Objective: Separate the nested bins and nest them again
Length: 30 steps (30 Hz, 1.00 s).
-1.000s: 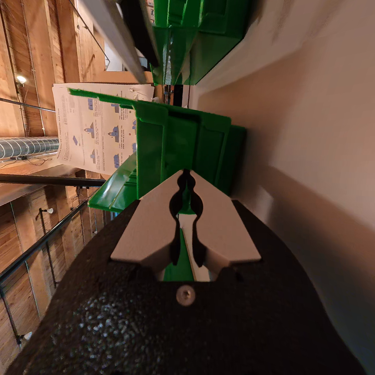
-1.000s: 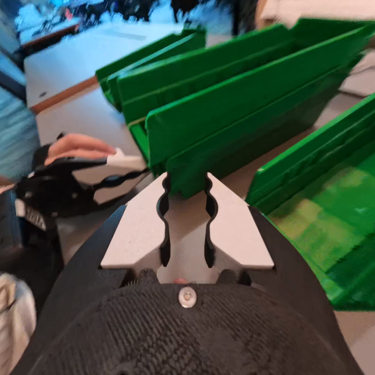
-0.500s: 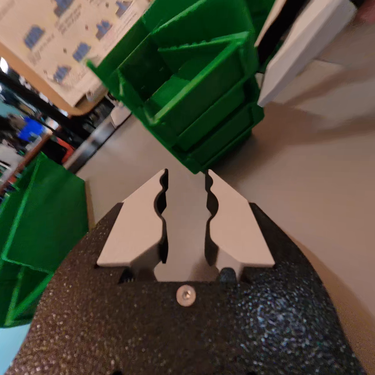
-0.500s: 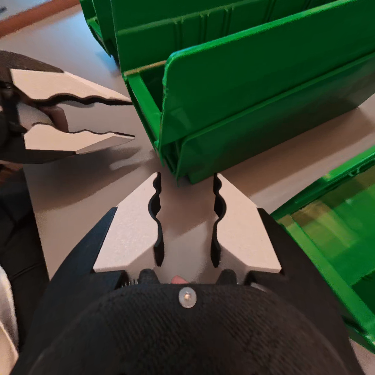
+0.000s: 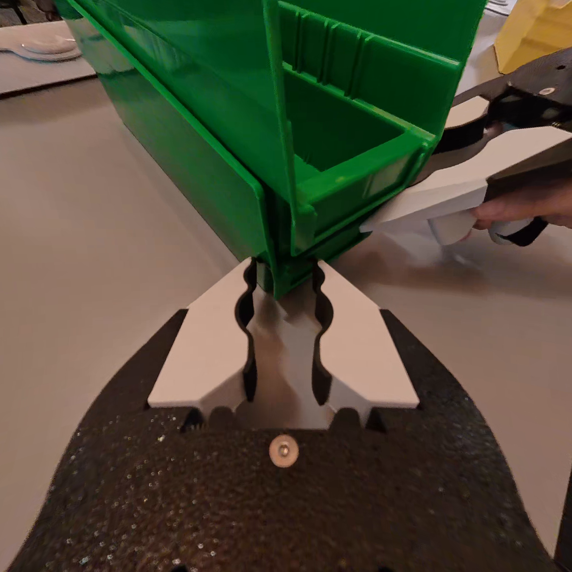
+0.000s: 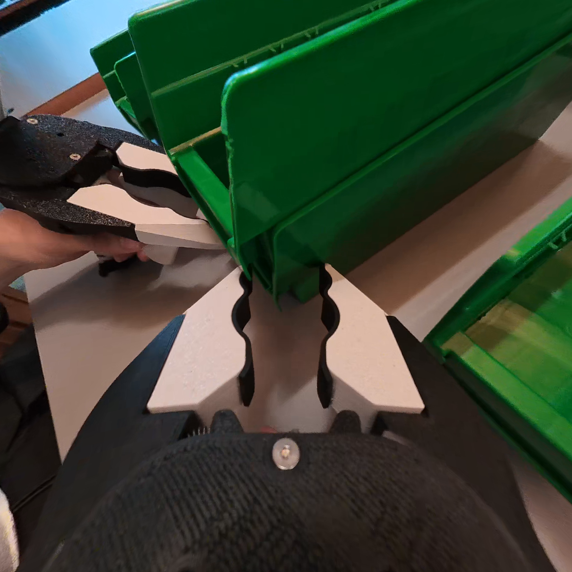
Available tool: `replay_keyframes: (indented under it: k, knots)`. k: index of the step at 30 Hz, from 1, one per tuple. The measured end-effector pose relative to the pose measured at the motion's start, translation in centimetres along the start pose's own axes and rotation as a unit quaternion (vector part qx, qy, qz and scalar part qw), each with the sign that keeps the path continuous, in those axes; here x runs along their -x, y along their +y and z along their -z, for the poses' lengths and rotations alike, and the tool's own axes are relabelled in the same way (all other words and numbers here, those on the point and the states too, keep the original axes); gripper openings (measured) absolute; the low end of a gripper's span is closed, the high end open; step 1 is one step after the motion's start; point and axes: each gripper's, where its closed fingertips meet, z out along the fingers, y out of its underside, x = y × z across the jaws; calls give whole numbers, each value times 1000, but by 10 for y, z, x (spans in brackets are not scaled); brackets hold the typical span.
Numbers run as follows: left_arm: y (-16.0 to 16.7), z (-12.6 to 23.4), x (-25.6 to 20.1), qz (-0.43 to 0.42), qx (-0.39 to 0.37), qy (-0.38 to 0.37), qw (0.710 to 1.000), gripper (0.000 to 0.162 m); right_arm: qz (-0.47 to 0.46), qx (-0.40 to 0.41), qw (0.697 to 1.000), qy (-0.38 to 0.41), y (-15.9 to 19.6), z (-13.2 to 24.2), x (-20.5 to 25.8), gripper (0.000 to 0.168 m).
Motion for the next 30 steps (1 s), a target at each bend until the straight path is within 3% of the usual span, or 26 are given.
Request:
replay_keyframes:
  k: [5,9,11,20,22,30]
  knots:
    - [-2,-1,-1,-6,-4,1,1000,35,-3,-6,1000,-4,0,1,-3,42]
    - [-14,4,-10,2,-41,36,998,60,-16,-7,1000,-23,0,2,-1,45]
    - [-14,1,-1,3,-36,8,999,39,-18,-8,1000,-23,0,2,-1,46]
    - [-16,-3,2,47,-42,20,998,29,-32,-15,999,-22,-2,3,-4,49]
    - [-17,-4,2,60,-43,14,997,27,-16,-9,1000,9,-1,3,-11,38]
    - [-18,-11,-1,94,-44,-22,994,22,-58,-32,997,39,-6,7,-27,29]
